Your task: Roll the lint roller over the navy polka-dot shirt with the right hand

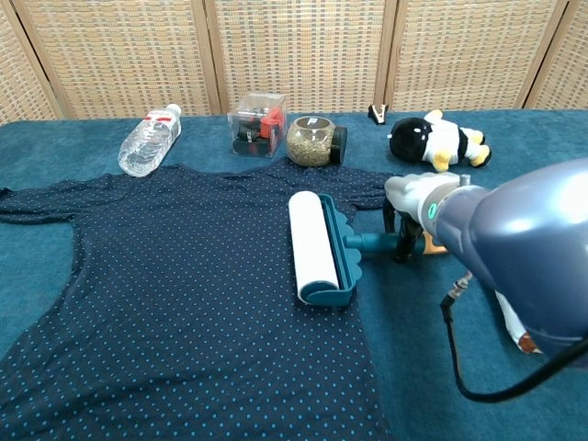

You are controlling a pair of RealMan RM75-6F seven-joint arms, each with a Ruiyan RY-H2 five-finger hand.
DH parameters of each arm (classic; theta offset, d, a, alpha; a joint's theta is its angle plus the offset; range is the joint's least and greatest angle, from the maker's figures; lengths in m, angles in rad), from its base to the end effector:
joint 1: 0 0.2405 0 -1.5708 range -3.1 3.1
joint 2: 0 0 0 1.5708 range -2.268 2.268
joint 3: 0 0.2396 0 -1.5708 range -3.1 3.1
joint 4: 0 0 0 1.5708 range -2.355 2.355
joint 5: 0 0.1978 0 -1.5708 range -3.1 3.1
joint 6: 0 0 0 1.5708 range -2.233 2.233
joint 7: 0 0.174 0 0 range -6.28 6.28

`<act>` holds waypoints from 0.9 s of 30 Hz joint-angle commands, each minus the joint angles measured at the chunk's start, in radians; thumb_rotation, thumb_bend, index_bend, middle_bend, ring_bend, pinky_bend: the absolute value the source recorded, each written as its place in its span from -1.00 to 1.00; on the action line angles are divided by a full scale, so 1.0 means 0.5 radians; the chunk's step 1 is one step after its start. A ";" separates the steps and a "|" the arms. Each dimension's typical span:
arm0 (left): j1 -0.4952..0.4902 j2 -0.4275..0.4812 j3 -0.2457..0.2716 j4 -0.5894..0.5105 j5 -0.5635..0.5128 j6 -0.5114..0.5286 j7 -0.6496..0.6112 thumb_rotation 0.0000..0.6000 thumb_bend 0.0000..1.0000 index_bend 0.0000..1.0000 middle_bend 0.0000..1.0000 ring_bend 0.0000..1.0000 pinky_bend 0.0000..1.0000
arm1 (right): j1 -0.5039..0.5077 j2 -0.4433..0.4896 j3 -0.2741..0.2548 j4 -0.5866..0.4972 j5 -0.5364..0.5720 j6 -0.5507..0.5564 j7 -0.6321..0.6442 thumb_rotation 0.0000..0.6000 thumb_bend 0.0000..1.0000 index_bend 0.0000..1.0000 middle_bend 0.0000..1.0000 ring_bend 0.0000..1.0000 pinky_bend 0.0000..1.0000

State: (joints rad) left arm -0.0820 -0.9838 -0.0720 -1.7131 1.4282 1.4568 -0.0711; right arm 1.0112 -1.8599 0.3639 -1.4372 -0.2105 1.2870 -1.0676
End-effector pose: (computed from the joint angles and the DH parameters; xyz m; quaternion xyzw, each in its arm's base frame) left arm -0.2918 0.2110 0.1981 -0.5651 -0.4148 -0.3895 0.5974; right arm -0.0966 -0.3649 -0.0708 0.6755 -0.4645 0.1710 0.5466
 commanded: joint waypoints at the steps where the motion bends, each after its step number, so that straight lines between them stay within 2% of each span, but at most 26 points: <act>1: -0.001 0.002 0.000 0.001 0.000 -0.002 -0.008 1.00 -1.00 -1.00 -1.00 -1.00 -1.00 | 0.019 0.065 0.035 -0.080 -0.048 0.010 -0.034 1.00 0.80 0.45 1.00 1.00 1.00; 7: -0.002 0.012 -0.004 0.003 -0.007 -0.007 -0.034 1.00 -1.00 -1.00 -1.00 -1.00 -1.00 | 0.109 0.126 0.091 -0.152 -0.103 0.058 -0.140 1.00 0.78 0.45 1.00 1.00 1.00; 12: -0.006 0.022 -0.010 0.009 -0.018 -0.015 -0.067 1.00 -1.00 -1.00 -1.00 -1.00 -1.00 | 0.293 0.092 0.087 -0.092 -0.134 0.094 -0.397 1.00 0.78 0.46 1.00 1.00 1.00; 19: -0.040 0.028 -0.020 0.034 -0.060 -0.094 -0.113 1.00 -1.00 -1.00 -1.00 -1.00 -1.00 | 0.605 -0.087 0.123 0.053 -0.014 0.168 -0.831 1.00 0.78 0.46 1.00 1.00 1.00; 27: -0.061 0.038 -0.031 0.064 -0.098 -0.149 -0.172 1.00 -1.00 -1.00 -1.00 -1.00 -1.00 | 0.836 -0.300 0.126 0.336 0.022 0.151 -1.120 1.00 0.78 0.48 1.00 1.00 1.00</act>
State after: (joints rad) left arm -0.1115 -0.9651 -0.0871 -1.6825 1.3805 1.3839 -0.1553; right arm 1.4084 -1.9849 0.4224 -1.2963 -0.2089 1.3642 -1.6010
